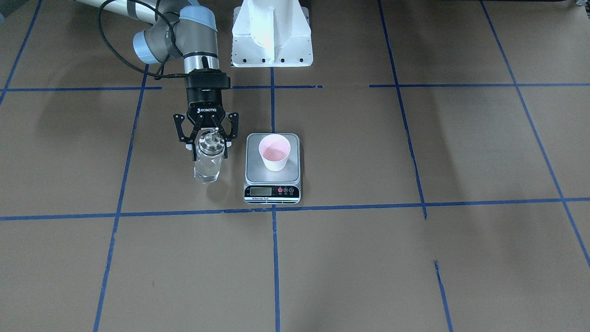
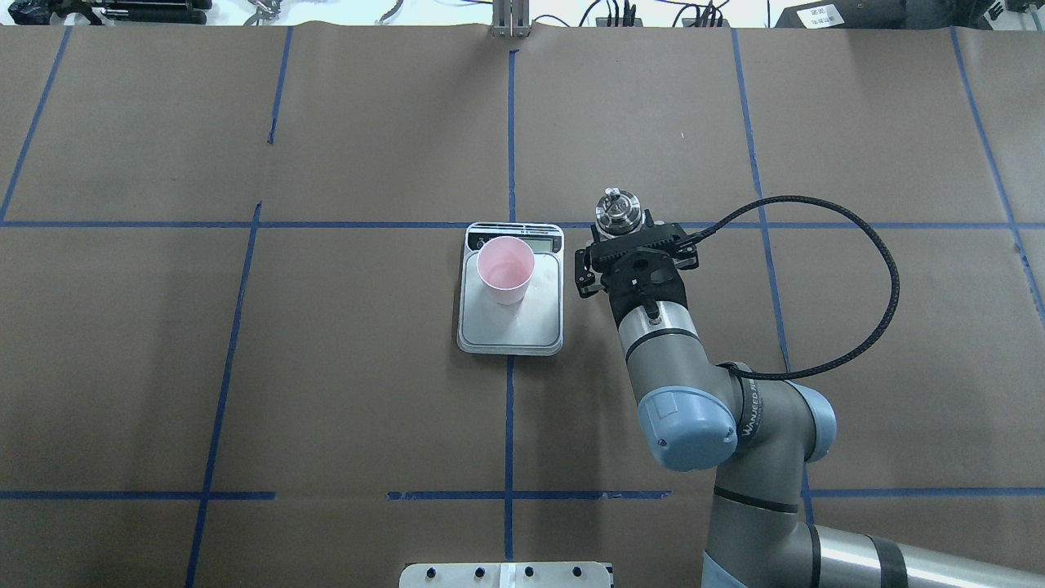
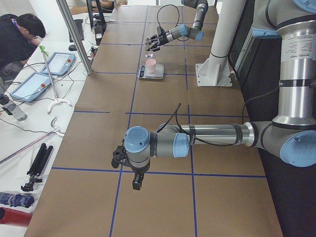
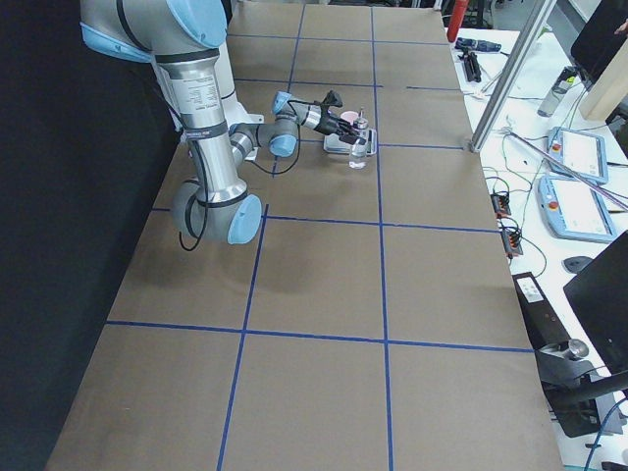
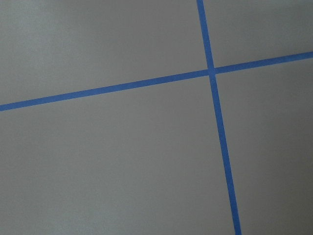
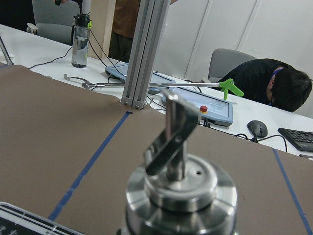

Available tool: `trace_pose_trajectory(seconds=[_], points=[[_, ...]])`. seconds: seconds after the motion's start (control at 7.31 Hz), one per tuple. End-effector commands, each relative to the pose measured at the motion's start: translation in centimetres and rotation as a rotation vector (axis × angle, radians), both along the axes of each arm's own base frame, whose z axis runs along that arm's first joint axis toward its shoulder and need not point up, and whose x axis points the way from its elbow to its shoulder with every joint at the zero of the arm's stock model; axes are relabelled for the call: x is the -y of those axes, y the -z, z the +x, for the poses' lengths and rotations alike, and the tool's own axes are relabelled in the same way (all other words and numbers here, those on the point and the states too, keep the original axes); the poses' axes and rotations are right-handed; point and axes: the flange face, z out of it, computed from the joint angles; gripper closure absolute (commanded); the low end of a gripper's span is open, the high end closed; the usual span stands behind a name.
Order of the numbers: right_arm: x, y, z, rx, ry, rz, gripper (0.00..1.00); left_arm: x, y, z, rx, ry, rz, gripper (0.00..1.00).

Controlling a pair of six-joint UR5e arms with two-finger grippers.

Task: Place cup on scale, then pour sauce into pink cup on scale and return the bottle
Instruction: 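Carry the sauce bottle back with the right gripper to its starting spot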

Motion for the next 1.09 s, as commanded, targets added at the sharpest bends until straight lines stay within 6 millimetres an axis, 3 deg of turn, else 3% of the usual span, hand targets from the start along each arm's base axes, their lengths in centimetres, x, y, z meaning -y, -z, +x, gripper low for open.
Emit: trace_pose_trajectory(seconds=[0.0, 0.27, 0.41, 0.55, 0.96], points=[[-0.7, -3.6, 4.2, 0.033, -0.018, -0.049, 1.00, 0.0, 0.0, 0.0, 0.000, -0.001, 0.003, 0.00], [-1.5, -5.0, 6.4, 0.238, -0.076, -0.150, 1.00, 0.0, 0.0, 0.0, 0.000, -0.001, 0.005, 0.00], [-1.8, -7.7, 8.6, 0.219, -0.088, -0.179, 1.00, 0.0, -0.1, 0.0, 0.000, -0.001, 0.002, 0.00], [-2.2, -9.0, 11.0, 0.202, -0.097, -0.190, 1.00, 0.0, -0.1, 0.0, 0.000, -0.001, 0.000, 0.00], [-2.5, -11.4, 12.1, 0.193, -0.126, -0.212, 1.00, 0.0, 0.0, 0.0, 0.000, -0.001, 0.003, 0.00]])
